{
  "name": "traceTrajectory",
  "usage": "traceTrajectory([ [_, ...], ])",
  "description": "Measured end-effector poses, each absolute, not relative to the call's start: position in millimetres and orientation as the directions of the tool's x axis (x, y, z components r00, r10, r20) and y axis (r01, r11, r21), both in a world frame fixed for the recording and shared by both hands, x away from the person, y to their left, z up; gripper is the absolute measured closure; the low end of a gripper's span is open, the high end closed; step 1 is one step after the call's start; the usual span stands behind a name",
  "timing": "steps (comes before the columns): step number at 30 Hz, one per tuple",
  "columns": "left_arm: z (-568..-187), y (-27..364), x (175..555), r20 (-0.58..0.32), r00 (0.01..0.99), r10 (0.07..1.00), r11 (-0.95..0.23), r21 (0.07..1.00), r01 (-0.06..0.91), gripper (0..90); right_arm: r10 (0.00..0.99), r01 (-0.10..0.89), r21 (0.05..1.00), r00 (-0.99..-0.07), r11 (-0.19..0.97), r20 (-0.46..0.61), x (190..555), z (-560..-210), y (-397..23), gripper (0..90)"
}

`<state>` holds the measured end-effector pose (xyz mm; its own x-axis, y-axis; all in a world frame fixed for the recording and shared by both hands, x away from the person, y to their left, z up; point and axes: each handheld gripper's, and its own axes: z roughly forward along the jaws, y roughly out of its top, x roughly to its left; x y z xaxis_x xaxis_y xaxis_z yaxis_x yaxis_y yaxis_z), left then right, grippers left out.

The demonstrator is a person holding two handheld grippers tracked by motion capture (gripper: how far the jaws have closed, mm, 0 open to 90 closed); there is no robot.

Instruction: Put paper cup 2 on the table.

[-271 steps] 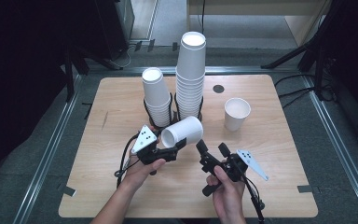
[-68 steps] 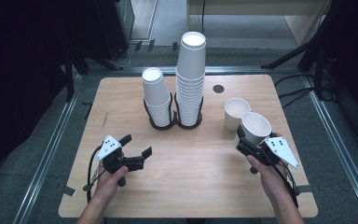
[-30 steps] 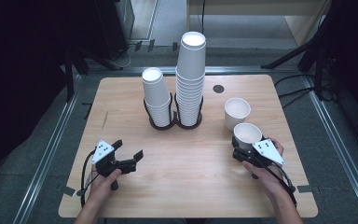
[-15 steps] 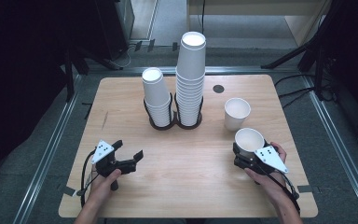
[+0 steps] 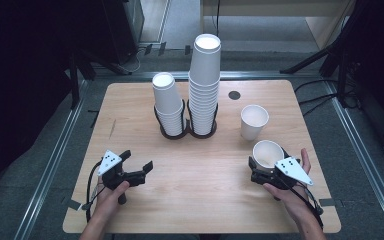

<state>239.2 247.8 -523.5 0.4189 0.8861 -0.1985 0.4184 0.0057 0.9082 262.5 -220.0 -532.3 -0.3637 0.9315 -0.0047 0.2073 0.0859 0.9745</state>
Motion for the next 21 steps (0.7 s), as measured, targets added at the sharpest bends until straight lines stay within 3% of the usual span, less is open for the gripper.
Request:
traceTrajectory([
  [21,-524,260,221,-0.183,0.382,0.906,0.002,0.904,0.427,1.4,0.917,0.165,0.98,-0.398,0.114,-0.039,232,-512,-253,0.0],
])
